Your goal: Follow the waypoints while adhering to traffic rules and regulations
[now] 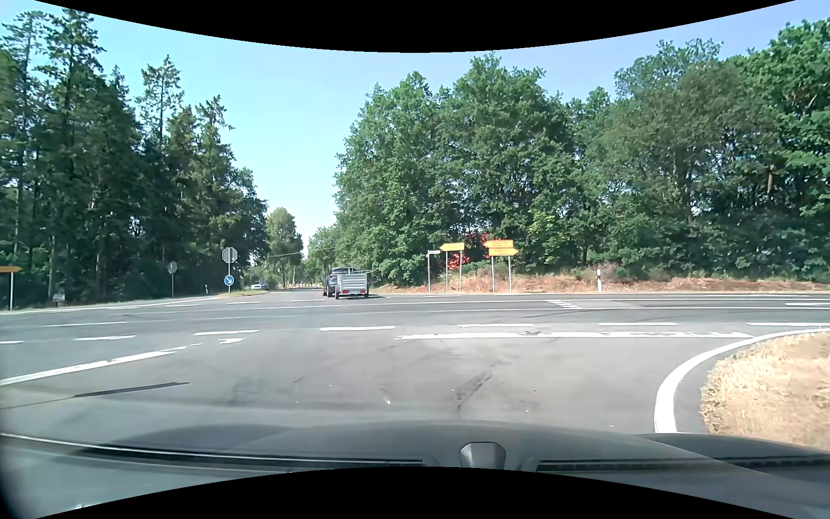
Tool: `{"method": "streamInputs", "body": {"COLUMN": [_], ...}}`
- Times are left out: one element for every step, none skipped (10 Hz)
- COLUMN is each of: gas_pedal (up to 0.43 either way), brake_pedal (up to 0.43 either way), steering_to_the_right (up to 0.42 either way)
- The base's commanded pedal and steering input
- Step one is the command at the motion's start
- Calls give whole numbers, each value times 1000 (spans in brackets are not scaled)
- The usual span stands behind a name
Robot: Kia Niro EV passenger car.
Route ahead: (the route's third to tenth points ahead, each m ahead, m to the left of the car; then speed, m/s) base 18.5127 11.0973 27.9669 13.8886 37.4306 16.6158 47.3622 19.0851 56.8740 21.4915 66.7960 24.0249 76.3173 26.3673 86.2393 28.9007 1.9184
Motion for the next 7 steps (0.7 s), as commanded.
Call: {"method": "streamInputs", "body": {"gas_pedal": [98,98,98,98,98,87,39], "brake_pedal": [6,6,6,6,6,6,6], "steering_to_the_right": [216,216,216,216,216,216,214]}}
